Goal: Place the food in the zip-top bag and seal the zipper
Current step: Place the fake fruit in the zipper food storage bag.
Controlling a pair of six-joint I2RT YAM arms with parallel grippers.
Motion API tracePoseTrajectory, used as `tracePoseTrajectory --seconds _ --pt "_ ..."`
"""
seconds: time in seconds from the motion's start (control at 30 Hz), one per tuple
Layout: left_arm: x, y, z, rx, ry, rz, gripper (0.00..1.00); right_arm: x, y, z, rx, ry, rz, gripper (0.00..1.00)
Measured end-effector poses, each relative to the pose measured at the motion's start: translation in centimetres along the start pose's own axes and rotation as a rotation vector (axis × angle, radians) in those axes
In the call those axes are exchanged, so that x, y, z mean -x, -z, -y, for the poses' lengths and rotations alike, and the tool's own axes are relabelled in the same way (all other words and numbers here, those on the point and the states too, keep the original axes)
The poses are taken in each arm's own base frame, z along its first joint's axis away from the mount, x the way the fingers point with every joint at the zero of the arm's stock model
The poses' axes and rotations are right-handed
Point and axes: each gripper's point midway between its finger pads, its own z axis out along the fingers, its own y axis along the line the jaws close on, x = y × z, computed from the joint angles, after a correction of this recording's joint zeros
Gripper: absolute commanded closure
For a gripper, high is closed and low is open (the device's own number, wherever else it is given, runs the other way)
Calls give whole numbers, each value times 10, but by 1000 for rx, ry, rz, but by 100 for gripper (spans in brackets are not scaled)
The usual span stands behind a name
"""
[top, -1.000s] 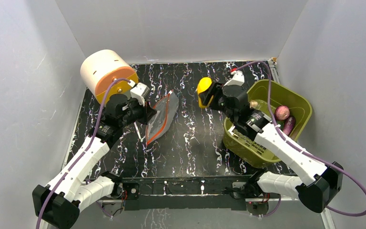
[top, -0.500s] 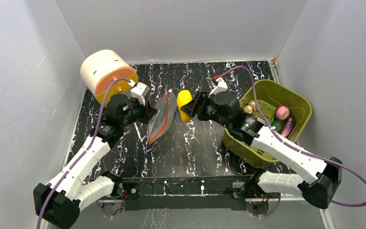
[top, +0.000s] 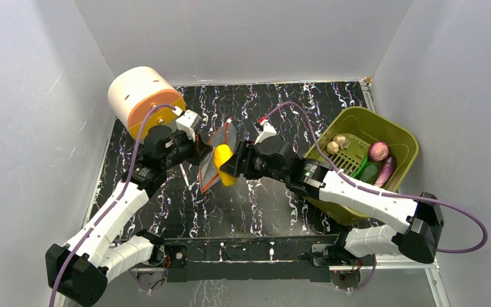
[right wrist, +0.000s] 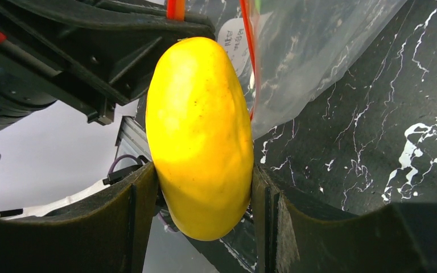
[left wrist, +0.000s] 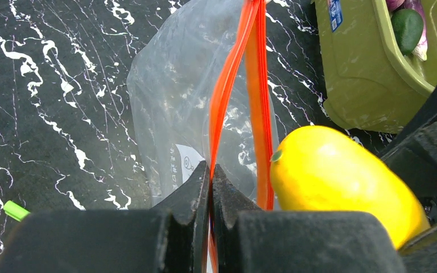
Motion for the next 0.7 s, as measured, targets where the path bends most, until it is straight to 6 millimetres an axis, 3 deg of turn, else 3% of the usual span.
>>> tracePoseTrajectory --seconds 0.33,0.7 --pt "-4 0 5 -29 0 -3 100 -5 -14 2 -38 -21 -30 59" --pt "-2 6 19 -105 -16 29 100 -8 -18 37 -205 -36 -7 58"
